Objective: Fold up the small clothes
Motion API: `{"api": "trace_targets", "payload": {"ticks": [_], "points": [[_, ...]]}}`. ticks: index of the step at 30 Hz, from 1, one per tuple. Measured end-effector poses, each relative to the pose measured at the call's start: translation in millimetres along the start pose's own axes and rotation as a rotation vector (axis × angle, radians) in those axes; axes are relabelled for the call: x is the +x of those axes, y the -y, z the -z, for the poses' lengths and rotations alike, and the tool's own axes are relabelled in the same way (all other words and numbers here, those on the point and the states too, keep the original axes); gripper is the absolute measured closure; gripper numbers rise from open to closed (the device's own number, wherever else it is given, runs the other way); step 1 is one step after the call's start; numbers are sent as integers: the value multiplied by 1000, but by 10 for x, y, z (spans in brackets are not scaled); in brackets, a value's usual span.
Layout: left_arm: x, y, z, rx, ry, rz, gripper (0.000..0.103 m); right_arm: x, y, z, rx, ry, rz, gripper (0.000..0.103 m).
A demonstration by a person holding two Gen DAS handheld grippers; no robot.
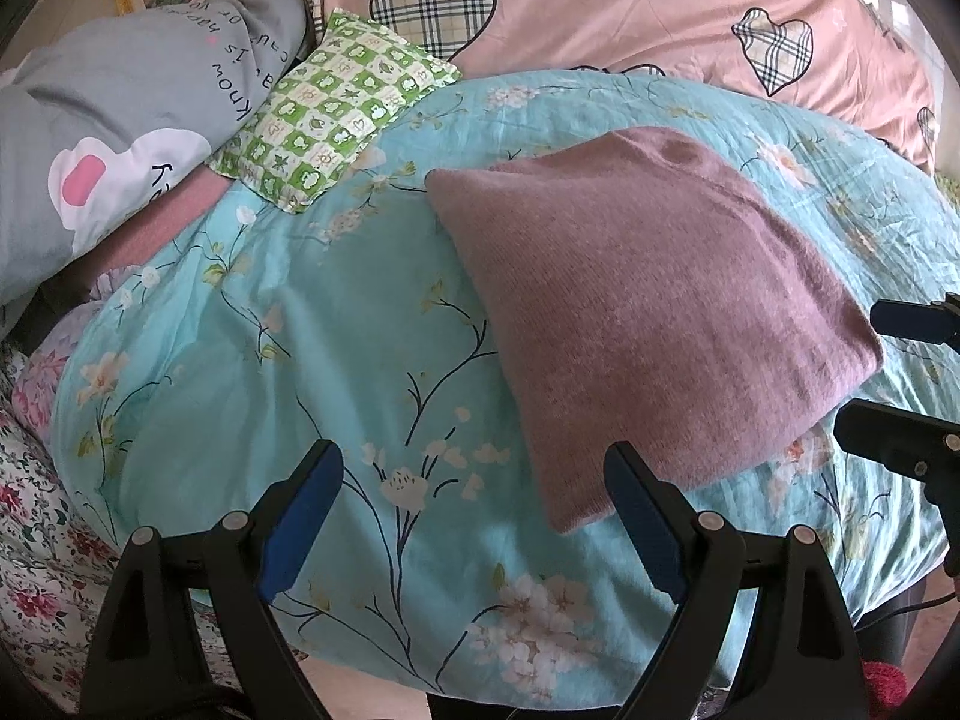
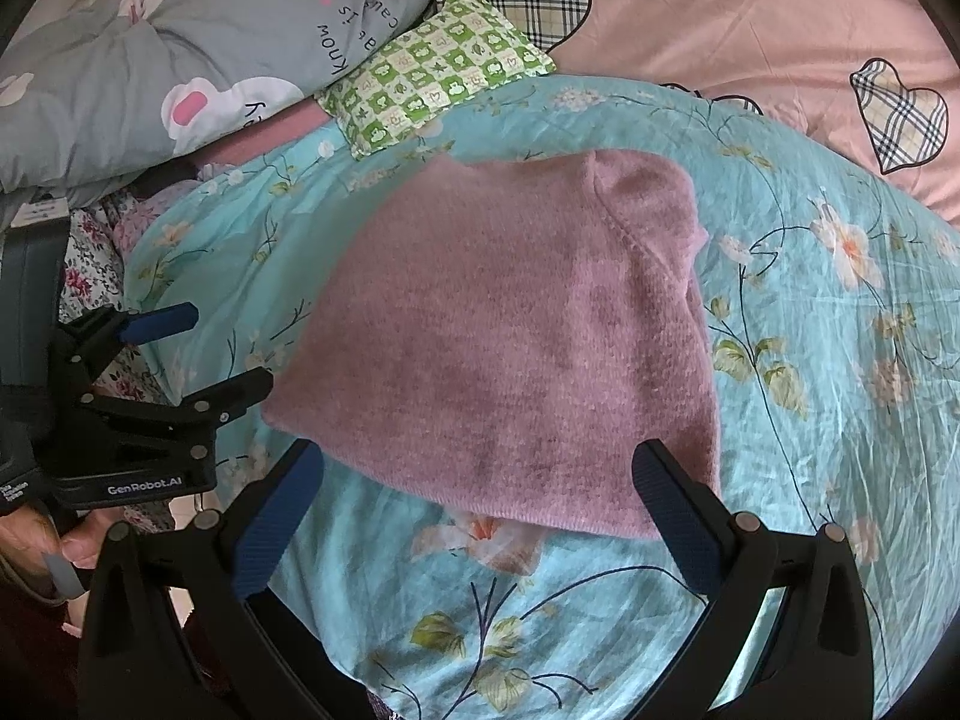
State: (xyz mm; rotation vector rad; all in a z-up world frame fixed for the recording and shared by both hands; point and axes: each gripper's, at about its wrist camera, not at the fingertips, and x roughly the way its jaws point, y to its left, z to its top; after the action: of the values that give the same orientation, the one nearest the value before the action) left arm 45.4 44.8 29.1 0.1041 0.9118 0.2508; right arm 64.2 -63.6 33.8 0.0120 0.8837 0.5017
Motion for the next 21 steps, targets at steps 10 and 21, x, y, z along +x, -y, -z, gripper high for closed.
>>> {"api": "trace_targets", "payload": {"ticks": [10, 21], "points": [[-25, 10, 7, -14, 0, -8, 14, 13, -18, -28, -10, 3, -5, 0], [-38, 7, 6, -20, 2, -9, 14, 8, 7, -30, -2, 4, -4, 0]]}}
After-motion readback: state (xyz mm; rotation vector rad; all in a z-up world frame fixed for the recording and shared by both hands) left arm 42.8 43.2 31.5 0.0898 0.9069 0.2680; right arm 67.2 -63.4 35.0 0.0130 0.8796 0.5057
